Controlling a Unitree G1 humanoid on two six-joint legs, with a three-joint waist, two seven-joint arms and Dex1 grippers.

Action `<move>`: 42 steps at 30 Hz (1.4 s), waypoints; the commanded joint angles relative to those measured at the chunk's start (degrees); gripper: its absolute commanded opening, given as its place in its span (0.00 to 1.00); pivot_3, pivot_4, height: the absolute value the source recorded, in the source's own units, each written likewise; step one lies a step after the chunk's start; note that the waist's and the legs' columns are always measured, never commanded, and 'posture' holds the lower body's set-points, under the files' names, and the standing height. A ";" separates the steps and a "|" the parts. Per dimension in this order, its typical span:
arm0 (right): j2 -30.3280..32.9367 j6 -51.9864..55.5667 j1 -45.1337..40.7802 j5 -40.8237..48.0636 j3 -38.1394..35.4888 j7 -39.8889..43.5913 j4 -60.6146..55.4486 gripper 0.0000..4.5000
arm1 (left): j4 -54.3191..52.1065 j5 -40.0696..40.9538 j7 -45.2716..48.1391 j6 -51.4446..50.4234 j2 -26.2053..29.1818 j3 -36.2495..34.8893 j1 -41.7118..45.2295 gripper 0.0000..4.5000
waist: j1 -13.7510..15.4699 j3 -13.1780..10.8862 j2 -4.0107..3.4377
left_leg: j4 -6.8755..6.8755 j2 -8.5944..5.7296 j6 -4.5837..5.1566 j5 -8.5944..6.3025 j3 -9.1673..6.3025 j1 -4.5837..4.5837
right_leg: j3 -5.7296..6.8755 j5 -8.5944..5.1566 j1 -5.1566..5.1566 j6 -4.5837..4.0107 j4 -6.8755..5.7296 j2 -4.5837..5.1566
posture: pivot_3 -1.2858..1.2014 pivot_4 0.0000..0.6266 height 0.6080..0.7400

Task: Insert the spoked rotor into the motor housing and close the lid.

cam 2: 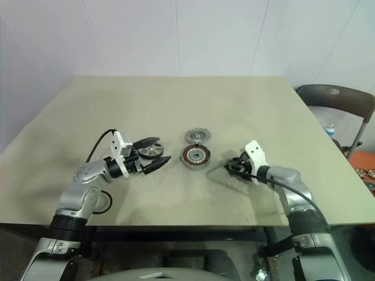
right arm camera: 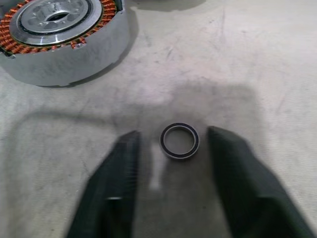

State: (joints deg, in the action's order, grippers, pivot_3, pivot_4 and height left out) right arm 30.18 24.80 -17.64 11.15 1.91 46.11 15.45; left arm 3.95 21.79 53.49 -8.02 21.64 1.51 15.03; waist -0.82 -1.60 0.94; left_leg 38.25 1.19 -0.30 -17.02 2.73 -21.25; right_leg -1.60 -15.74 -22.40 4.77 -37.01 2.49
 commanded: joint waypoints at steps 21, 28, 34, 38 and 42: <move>-10.10 12.14 -9.93 4.31 3.77 -8.46 -13.10 0.15 | -1.90 -0.17 -1.92 1.12 0.28 -0.76 -0.55 1.00 | 0.13 -0.04 -0.06 | -0.02 -0.02 0.00 0.00 0.00 -0.20 | 0.02 0.01 -0.23 0.00 -0.03 0.13 | 0.52 0.00 1.00; -11.62 14.83 -13.77 1.80 6.85 -10.61 -10.34 0.15 | -2.29 -0.06 -2.58 1.13 -0.04 -0.57 -1.07 1.00 | -0.20 -0.06 -0.09 | -0.03 -0.04 0.00 0.00 0.01 -0.20 | -0.01 0.01 -0.29 -0.01 -0.08 0.12 | 0.52 0.00 1.00; -11.12 15.43 -14.56 -0.09 8.85 -10.37 -9.53 0.15 | -2.43 -0.02 -2.97 1.24 -0.08 -0.62 -1.37 1.00 | -0.20 -0.05 -0.09 | -0.04 -0.02 0.00 0.00 0.02 -0.21 | -0.01 0.01 -0.30 0.00 -0.08 0.09 | 0.52 0.00 1.00; -10.31 15.45 -14.12 -1.26 10.41 -9.62 -8.85 0.15 | -2.51 -0.02 -3.12 1.28 -0.15 -0.54 -1.54 1.00 | -0.18 -0.05 -0.09 | -0.04 -0.03 0.00 0.00 0.03 -0.21 | -0.01 0.01 -0.30 0.00 -0.07 0.11 | 0.52 0.00 1.00; -10.03 15.00 -13.85 -2.44 10.83 -9.74 -8.14 0.15 | -2.51 0.01 -3.18 1.31 -0.23 -0.49 -1.57 1.00 | -0.19 -0.05 -0.09 | -0.04 -0.04 0.00 0.00 0.03 -0.21 | -0.01 0.01 -0.29 0.00 -0.07 0.11 | 0.52 0.00 1.00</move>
State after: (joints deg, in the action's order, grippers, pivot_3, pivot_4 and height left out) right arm 19.66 40.73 -30.75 9.27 12.94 36.37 7.70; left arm 3.71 21.71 50.51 -7.91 21.67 1.37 13.13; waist -1.01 -1.66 0.85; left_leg 38.21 1.15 -0.31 -17.02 2.76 -21.46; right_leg -1.61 -15.73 -22.69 4.76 -37.09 2.59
